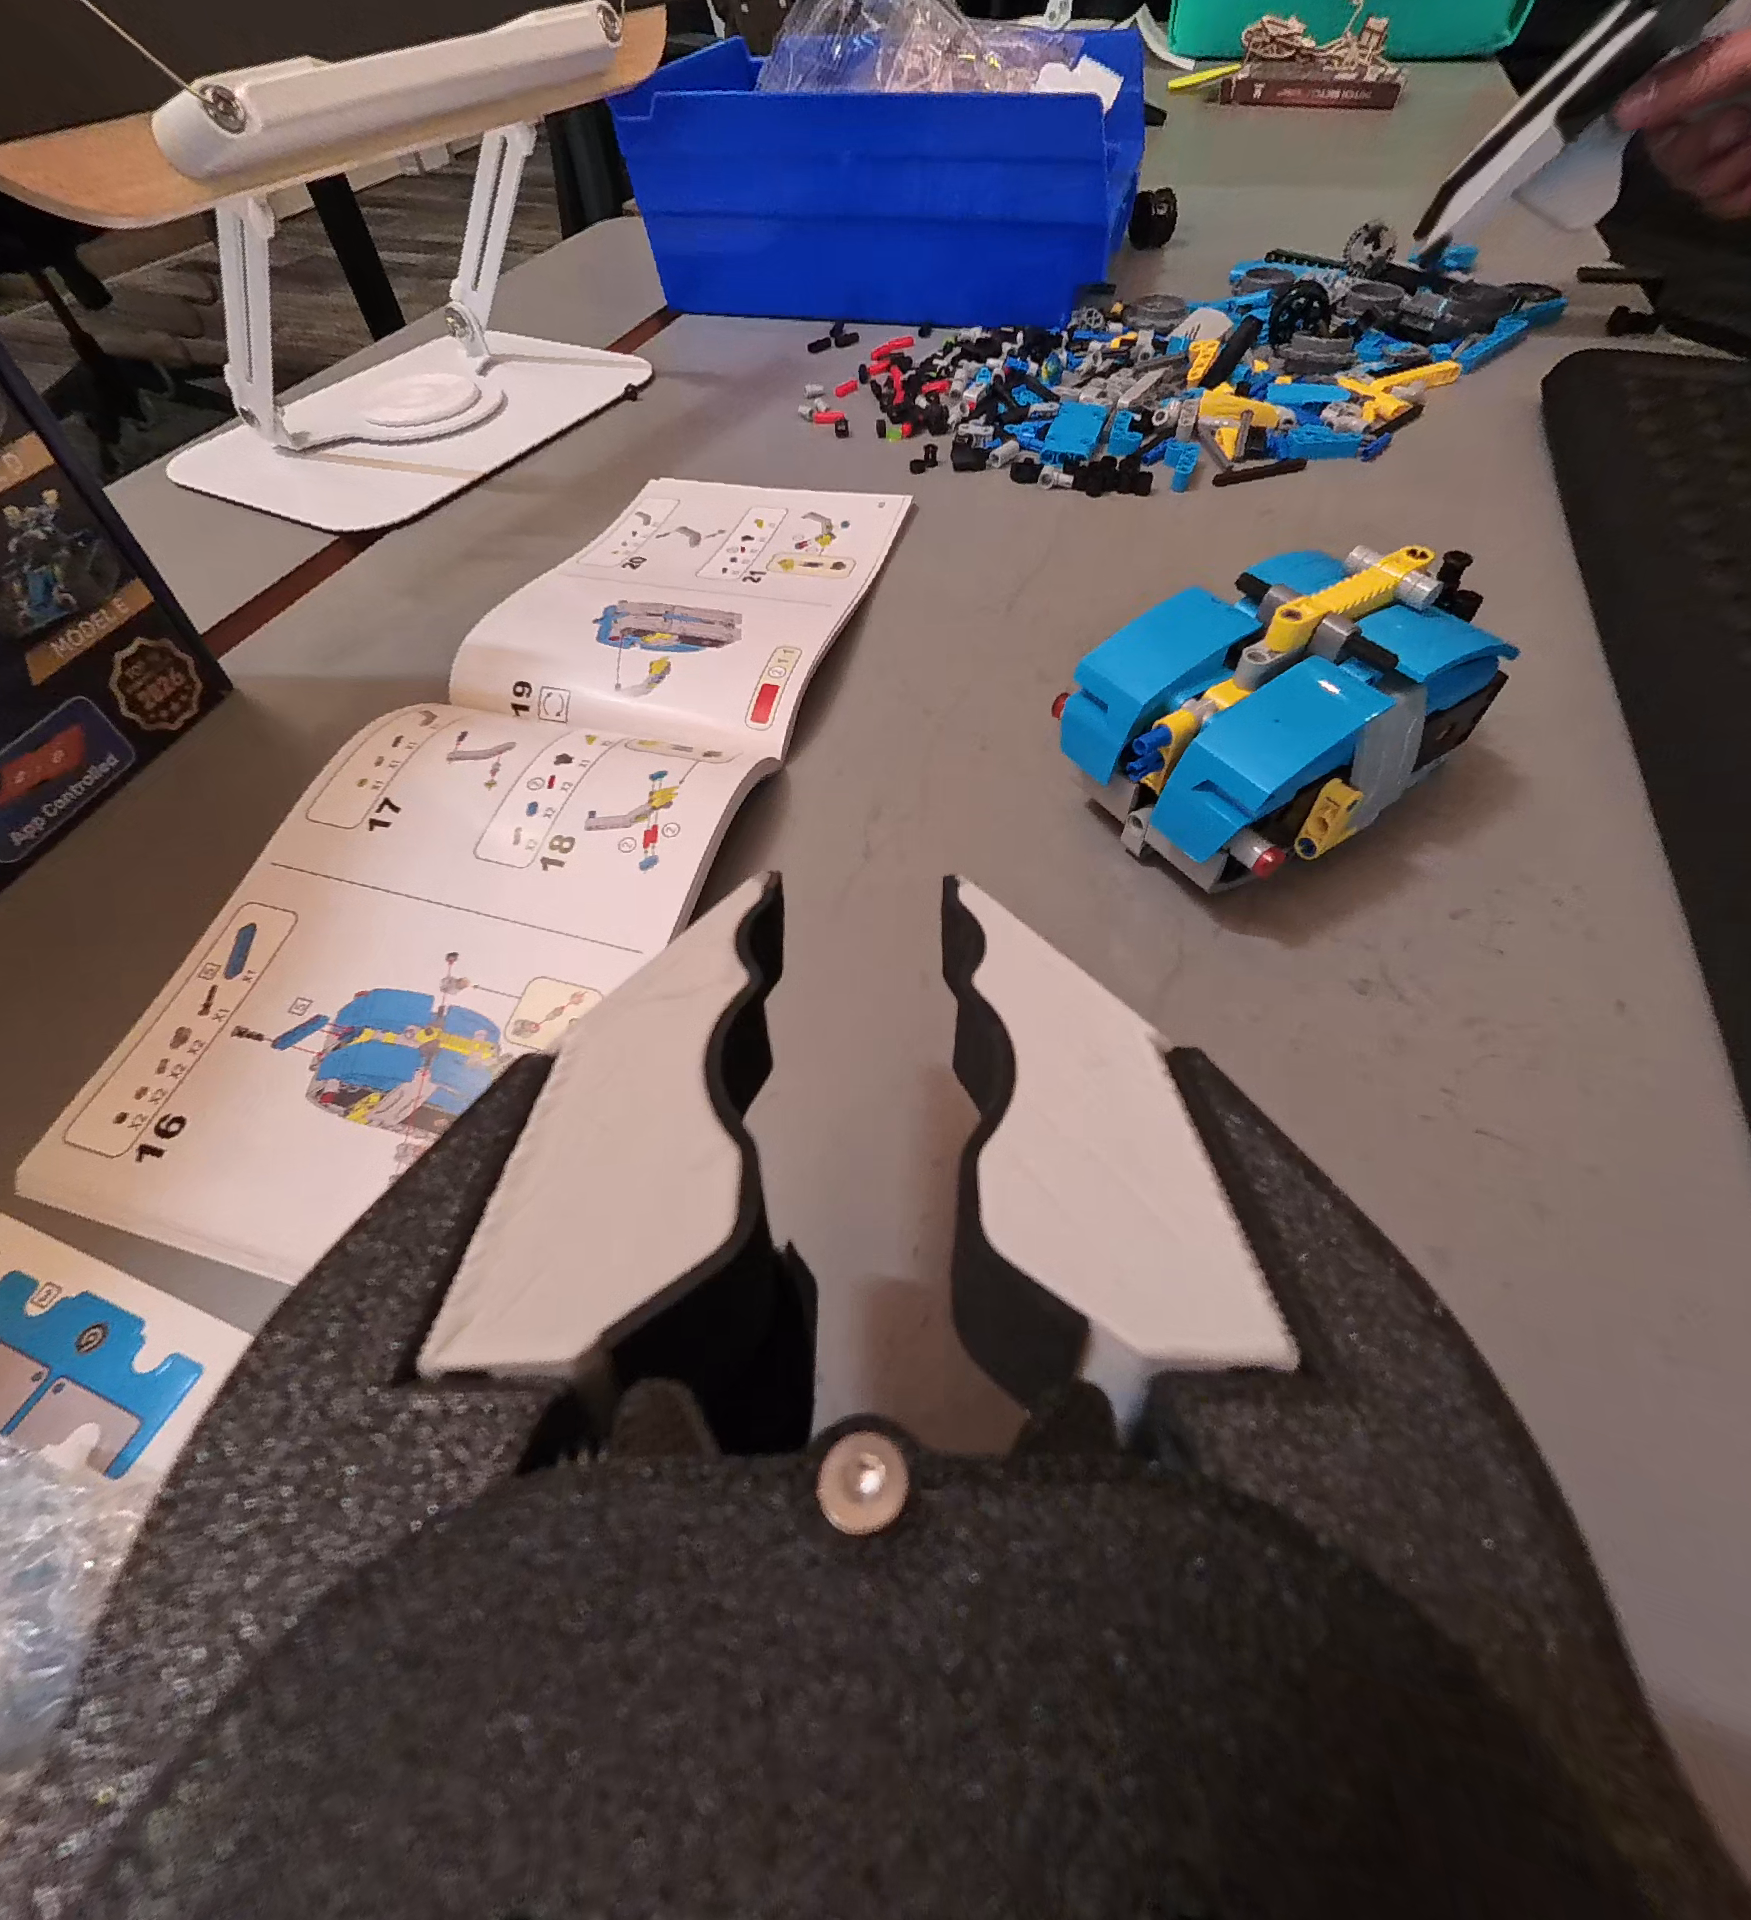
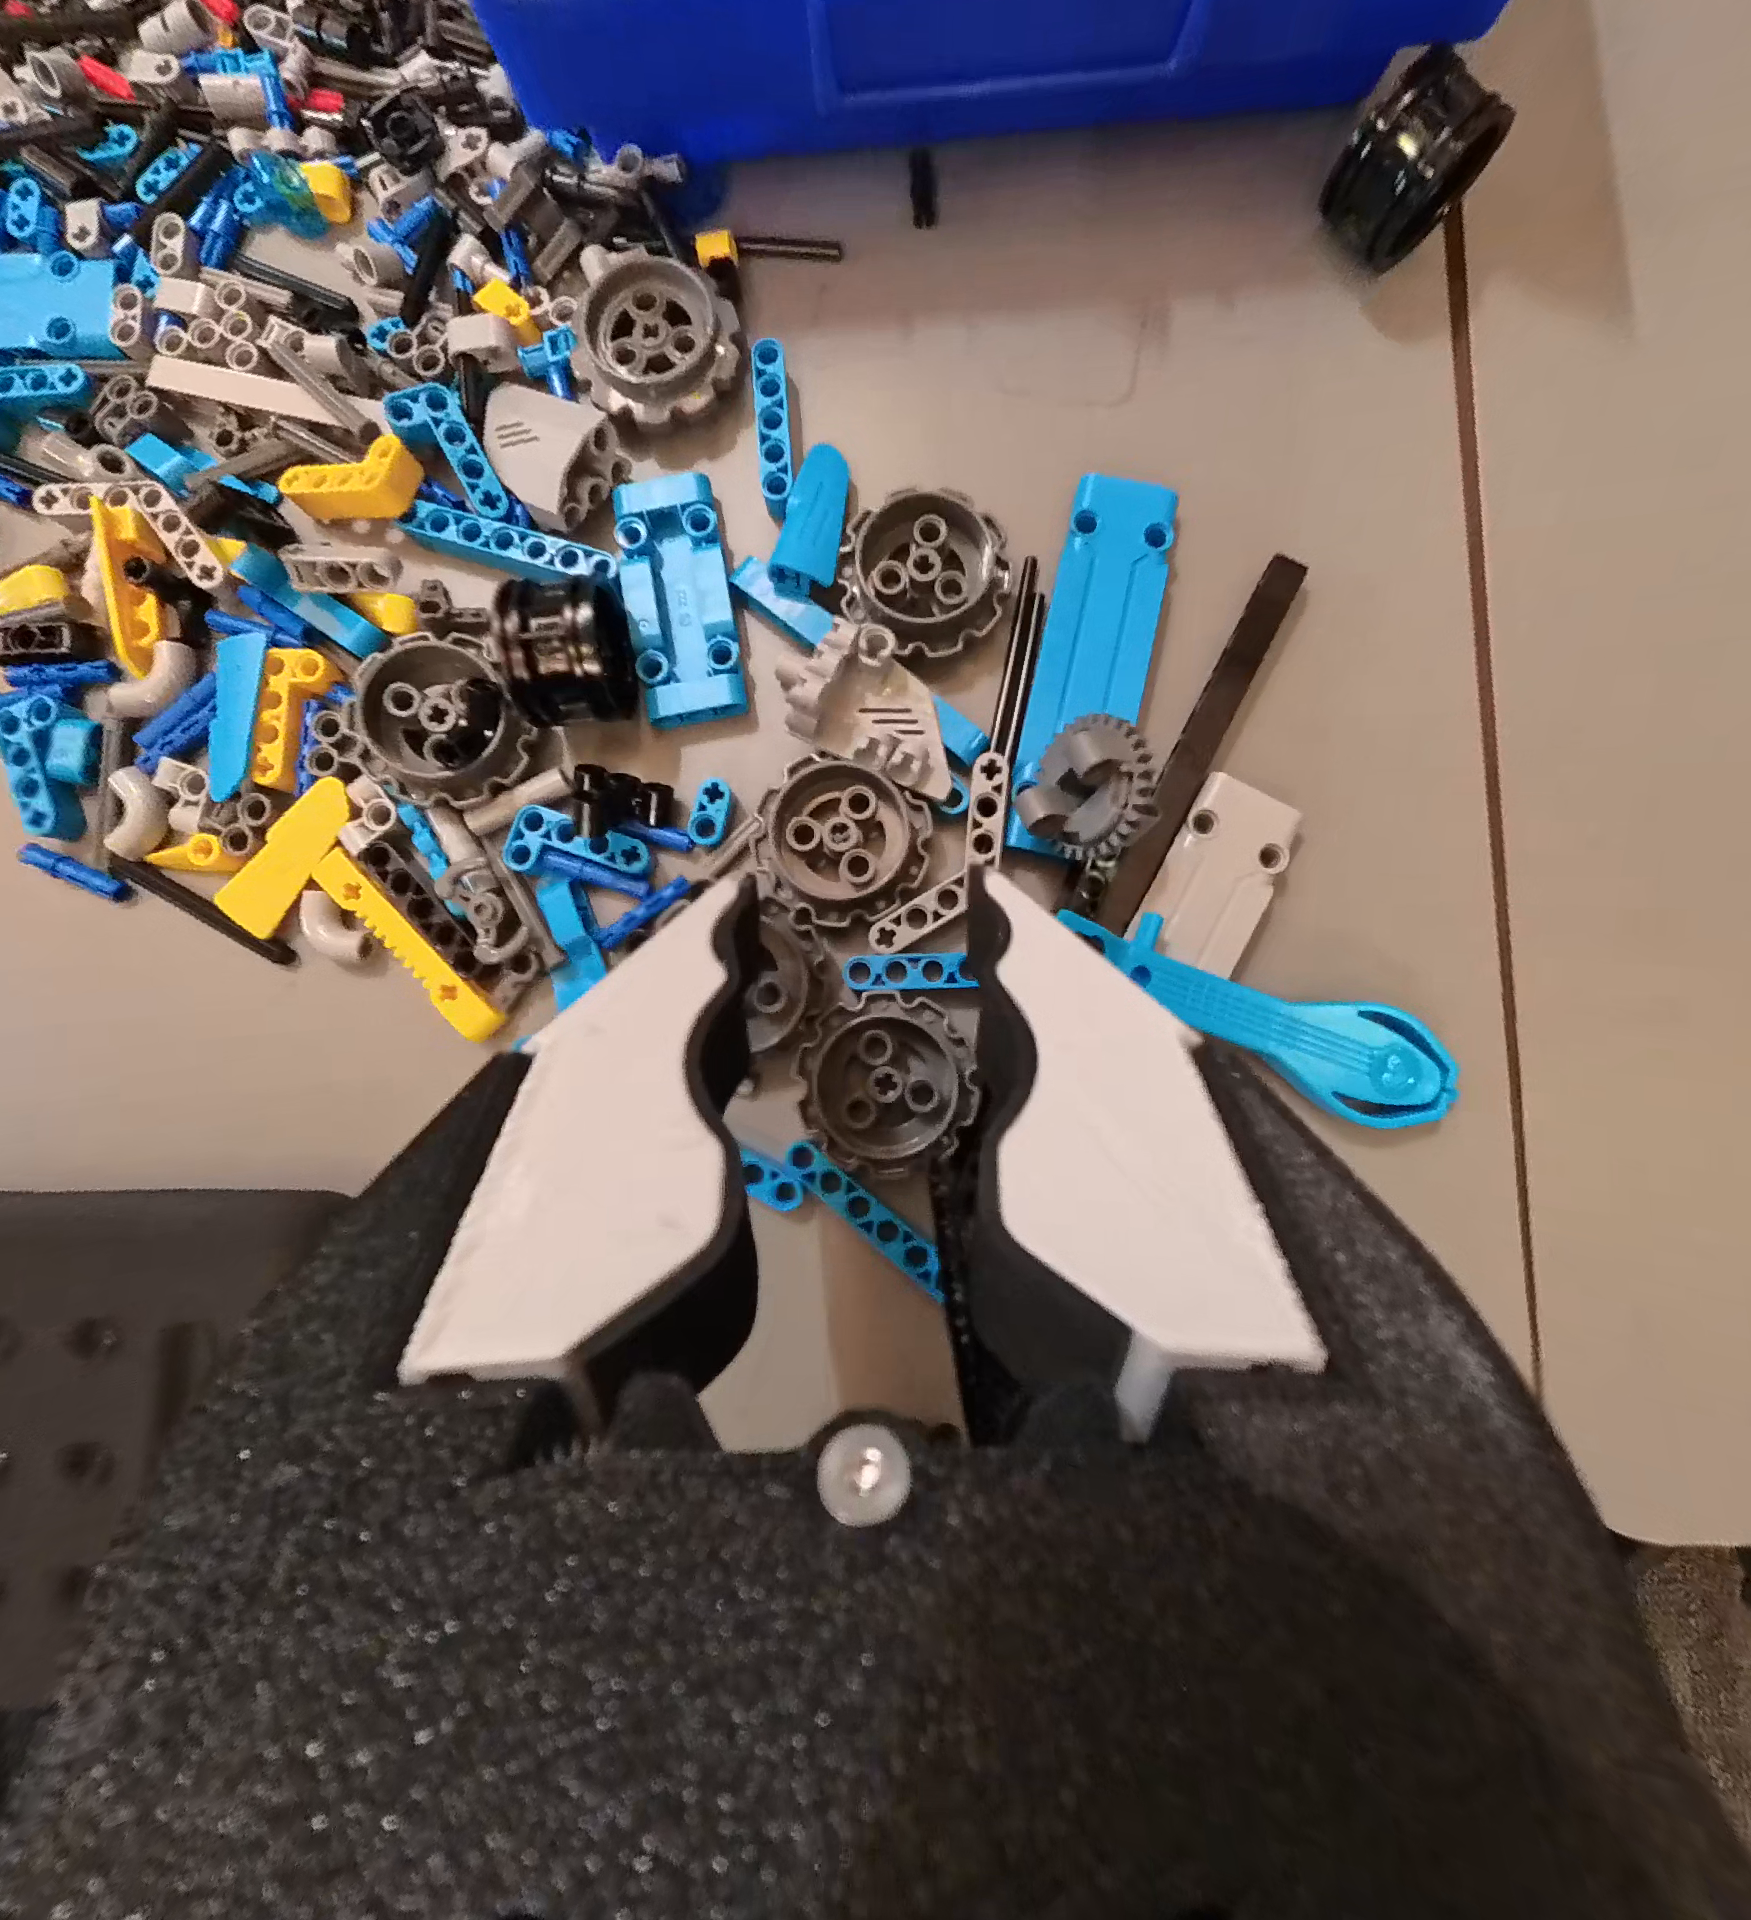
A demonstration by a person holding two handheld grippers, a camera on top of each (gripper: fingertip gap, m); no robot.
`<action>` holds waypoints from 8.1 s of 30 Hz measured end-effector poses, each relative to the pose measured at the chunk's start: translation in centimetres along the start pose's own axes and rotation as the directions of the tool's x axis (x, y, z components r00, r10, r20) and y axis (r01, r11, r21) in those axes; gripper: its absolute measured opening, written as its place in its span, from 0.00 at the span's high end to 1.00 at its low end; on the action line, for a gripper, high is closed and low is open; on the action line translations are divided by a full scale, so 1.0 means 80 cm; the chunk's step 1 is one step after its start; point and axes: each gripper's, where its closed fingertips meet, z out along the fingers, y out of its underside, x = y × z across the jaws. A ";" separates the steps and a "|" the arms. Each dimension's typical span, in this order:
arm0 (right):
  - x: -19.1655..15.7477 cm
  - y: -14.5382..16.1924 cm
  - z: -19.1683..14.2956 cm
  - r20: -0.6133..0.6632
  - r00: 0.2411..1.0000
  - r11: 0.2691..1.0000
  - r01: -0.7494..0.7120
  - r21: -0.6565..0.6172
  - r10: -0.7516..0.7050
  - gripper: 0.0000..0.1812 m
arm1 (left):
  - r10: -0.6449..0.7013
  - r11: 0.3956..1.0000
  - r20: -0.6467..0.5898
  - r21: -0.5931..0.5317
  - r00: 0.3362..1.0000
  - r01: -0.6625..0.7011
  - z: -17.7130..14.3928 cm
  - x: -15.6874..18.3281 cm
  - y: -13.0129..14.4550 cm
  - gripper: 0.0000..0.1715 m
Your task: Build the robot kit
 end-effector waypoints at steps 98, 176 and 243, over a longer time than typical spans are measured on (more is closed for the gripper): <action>-0.206 -0.153 0.127 -0.011 0.982 0.976 0.189 0.109 -0.189 0.96 | 0.066 0.996 0.001 -0.052 0.998 -0.066 0.005 0.008 0.010 0.83; -0.360 -0.121 0.057 0.367 0.853 0.928 0.339 0.154 -0.372 0.96 | 0.044 0.999 0.298 -0.015 0.954 -0.041 -0.031 -0.073 0.011 0.88; -0.227 -0.197 0.050 0.815 0.271 0.651 -0.742 -0.162 0.512 0.97 | 0.118 0.992 0.297 -0.069 0.948 -0.102 -0.023 -0.065 0.017 0.88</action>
